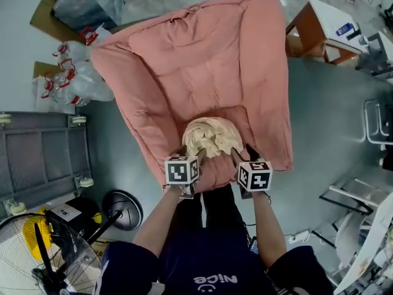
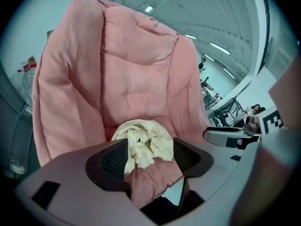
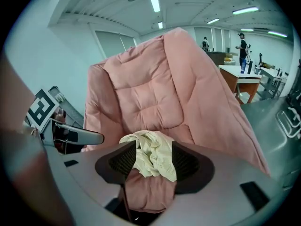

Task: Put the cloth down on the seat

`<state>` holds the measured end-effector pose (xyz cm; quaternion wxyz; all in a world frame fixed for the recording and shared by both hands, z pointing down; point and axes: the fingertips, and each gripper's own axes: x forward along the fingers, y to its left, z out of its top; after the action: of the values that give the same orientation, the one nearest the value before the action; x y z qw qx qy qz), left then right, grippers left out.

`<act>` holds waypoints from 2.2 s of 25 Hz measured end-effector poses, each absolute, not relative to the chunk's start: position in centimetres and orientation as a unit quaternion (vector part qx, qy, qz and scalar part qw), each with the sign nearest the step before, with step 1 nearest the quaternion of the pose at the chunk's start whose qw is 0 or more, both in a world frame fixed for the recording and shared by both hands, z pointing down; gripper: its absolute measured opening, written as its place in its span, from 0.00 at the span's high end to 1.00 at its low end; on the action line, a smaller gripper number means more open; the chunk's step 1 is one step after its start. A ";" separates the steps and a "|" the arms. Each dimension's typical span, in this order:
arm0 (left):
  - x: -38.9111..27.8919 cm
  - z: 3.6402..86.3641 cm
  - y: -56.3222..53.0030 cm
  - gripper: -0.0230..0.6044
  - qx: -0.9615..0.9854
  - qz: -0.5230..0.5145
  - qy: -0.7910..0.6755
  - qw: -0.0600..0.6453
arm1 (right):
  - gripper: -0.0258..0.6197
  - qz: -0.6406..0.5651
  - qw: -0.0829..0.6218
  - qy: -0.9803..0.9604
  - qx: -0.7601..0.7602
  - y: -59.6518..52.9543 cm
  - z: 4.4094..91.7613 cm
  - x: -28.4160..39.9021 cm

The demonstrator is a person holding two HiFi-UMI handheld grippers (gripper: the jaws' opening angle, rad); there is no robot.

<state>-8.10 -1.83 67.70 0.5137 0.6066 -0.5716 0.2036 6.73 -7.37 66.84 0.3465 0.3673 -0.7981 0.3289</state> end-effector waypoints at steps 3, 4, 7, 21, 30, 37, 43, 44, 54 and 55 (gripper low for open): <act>-7.4 64.5 -1.3 0.46 0.631 0.192 -0.568 0.493 | 0.62 0.315 0.334 -0.808 0.370 -6.0 63.6 6.7; -7.2 63.4 -1.2 0.46 0.640 0.189 -0.566 0.485 | 0.62 0.310 0.330 -0.811 0.370 -5.5 62.6 6.7; -6.4 60.3 -0.9 0.46 0.667 0.181 -0.560 0.457 | 0.62 0.295 0.318 -0.823 0.368 -4.1 59.6 6.6; -5.0 48.4 3.3 0.46 0.750 0.124 -0.547 0.350 | 0.62 0.205 0.259 -0.862 0.384 -0.3 48.0 6.2; -4.3 41.7 6.3 0.46 0.785 0.097 -0.546 0.276 | 0.62 0.152 0.214 -0.871 0.416 1.6 41.1 7.1; -4.9 39.3 7.4 0.46 0.787 0.091 -0.563 0.236 | 0.62 0.129 0.208 -0.873 0.422 3.9 39.7 7.8; -5.0 39.5 8.0 0.50 0.793 0.095 -0.551 0.242 | 0.62 0.131 0.190 -0.882 0.412 4.6 39.2 7.6; -4.9 39.7 8.3 0.54 0.793 0.096 -0.549 0.244 | 0.62 0.131 0.187 -0.885 0.407 4.8 39.1 7.5; -4.5 38.8 9.1 0.93 0.811 0.064 -0.532 0.234 | 0.85 0.111 0.182 -0.886 0.413 5.6 38.8 7.7; -4.4 38.6 9.1 0.93 0.812 0.057 -0.530 0.237 | 0.86 0.106 0.183 -0.886 0.413 5.6 38.7 7.7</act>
<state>-4.37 9.10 38.65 0.2370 0.8124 -0.5297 0.0568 7.68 5.62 38.69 0.1829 0.4129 -0.8859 0.1056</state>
